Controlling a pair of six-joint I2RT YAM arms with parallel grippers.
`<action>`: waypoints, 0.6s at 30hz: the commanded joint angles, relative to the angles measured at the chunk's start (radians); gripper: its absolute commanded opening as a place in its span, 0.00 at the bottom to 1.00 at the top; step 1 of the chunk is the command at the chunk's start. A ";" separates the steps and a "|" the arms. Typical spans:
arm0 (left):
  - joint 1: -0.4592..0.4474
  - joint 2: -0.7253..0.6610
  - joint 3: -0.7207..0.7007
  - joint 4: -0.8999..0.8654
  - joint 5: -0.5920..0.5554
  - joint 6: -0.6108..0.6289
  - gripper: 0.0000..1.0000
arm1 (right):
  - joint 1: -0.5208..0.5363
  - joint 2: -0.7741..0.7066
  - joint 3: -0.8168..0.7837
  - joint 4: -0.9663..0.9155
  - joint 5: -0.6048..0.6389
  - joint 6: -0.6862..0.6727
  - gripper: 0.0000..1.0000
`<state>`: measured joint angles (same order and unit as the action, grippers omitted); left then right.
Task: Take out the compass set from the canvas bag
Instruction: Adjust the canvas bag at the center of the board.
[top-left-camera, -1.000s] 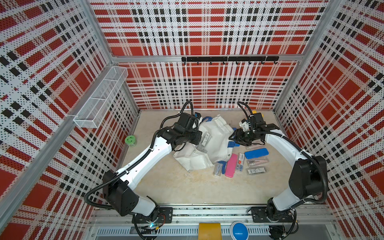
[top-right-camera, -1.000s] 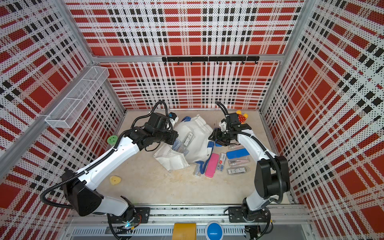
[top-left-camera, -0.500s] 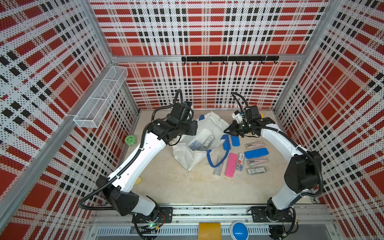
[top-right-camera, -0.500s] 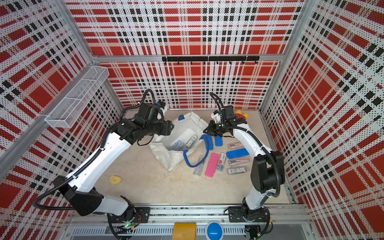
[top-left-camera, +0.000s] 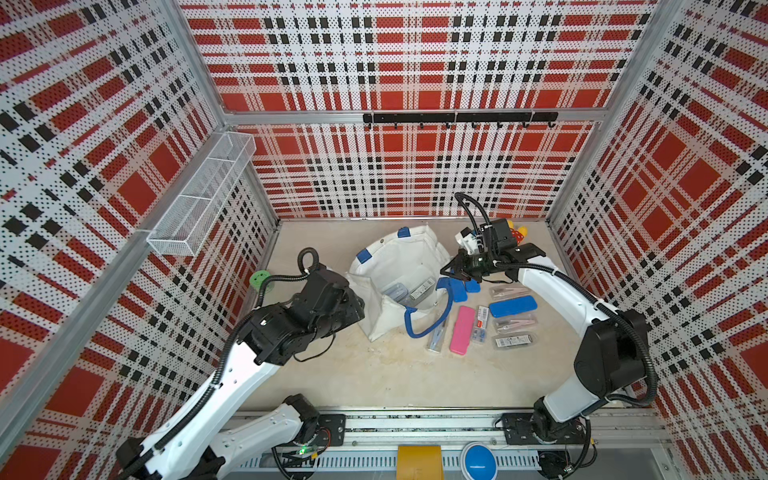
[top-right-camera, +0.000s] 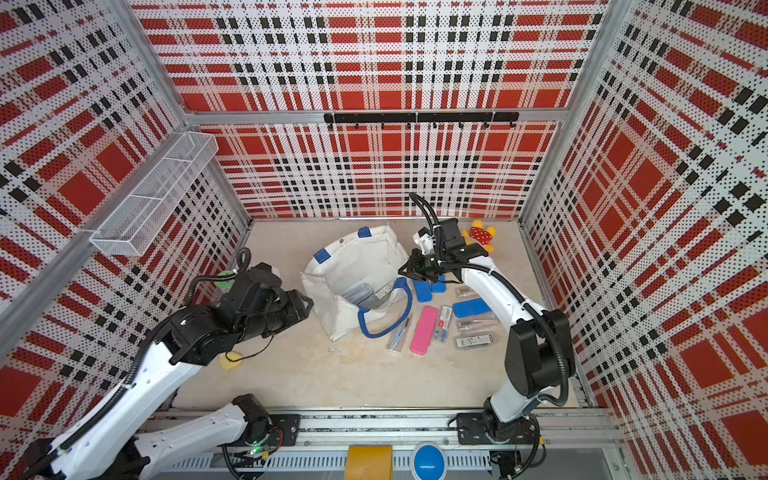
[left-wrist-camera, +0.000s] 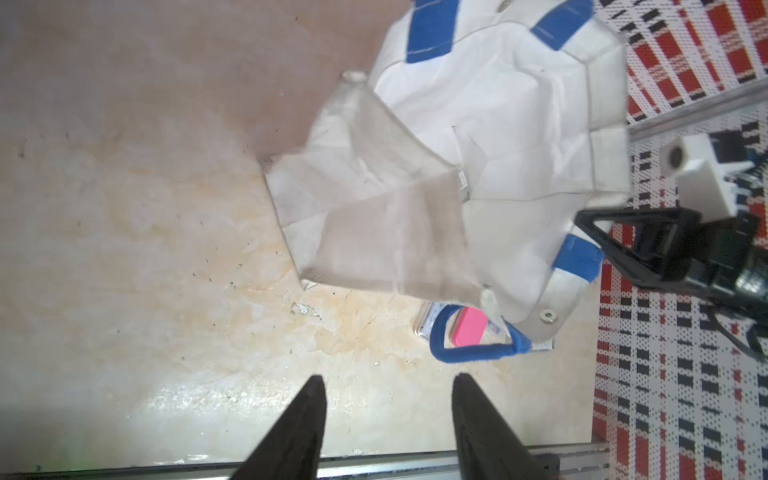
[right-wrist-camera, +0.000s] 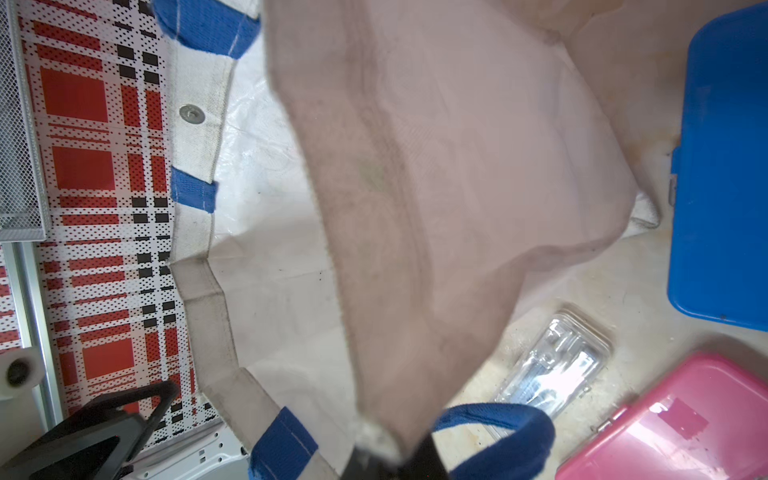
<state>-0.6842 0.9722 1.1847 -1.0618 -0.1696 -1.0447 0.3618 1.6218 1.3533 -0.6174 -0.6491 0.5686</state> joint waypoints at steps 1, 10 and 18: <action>-0.005 0.045 -0.005 0.156 -0.006 -0.142 0.55 | 0.007 -0.022 -0.027 0.004 0.005 -0.032 0.00; 0.018 0.196 0.084 0.209 0.002 -0.157 0.64 | 0.007 -0.018 -0.061 0.016 0.011 -0.051 0.00; 0.090 0.216 0.028 0.219 0.053 -0.180 0.73 | 0.007 -0.040 -0.101 0.001 0.037 -0.108 0.00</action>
<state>-0.6102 1.1763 1.2354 -0.8639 -0.1364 -1.1919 0.3634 1.6016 1.2789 -0.5972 -0.6445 0.5106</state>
